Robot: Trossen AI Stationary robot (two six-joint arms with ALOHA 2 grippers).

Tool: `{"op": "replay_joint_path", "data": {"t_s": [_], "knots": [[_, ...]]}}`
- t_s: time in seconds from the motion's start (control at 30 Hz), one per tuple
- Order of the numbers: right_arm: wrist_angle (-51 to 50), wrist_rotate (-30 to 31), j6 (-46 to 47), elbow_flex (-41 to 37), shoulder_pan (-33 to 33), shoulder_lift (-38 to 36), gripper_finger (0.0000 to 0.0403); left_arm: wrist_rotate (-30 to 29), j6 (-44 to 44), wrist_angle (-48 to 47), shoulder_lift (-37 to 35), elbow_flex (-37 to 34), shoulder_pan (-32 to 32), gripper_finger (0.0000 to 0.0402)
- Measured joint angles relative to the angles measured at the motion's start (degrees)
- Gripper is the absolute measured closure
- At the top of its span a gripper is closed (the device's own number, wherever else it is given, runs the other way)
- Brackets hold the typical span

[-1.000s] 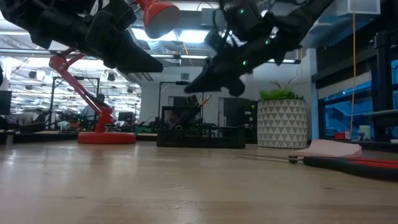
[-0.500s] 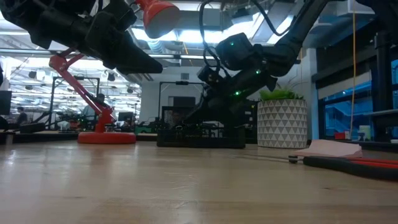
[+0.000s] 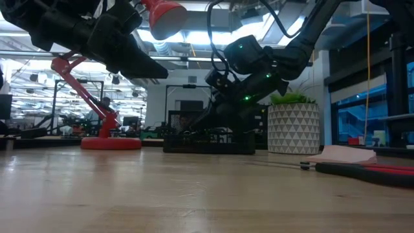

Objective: Pick and place office supplies into organizer
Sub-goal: Put the top binder clip into the desk organizer, then put the binder clip into the desk organizer

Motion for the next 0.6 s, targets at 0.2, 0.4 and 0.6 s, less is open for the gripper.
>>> {"op": "replay_joint_path", "data": {"t_s": [0.2, 0.4, 0.6], "knots": [[-0.7, 0.2, 0.1, -0.1, 0.0, 0.2, 0.0372, 0.0, 0.0, 0.0, 0.0, 0.0, 0.0, 0.0309], [-0.9, 0.2, -0.1, -0.1, 0.0, 0.2, 0.0351, 0.0, 0.0, 0.0, 0.0, 0.0, 0.0, 0.0309], [-1.1, 0.2, -0.2, -0.1, 0.0, -0.5, 0.0298, 0.0, 0.0, 0.0, 0.0, 0.0, 0.0, 0.0309]]}}
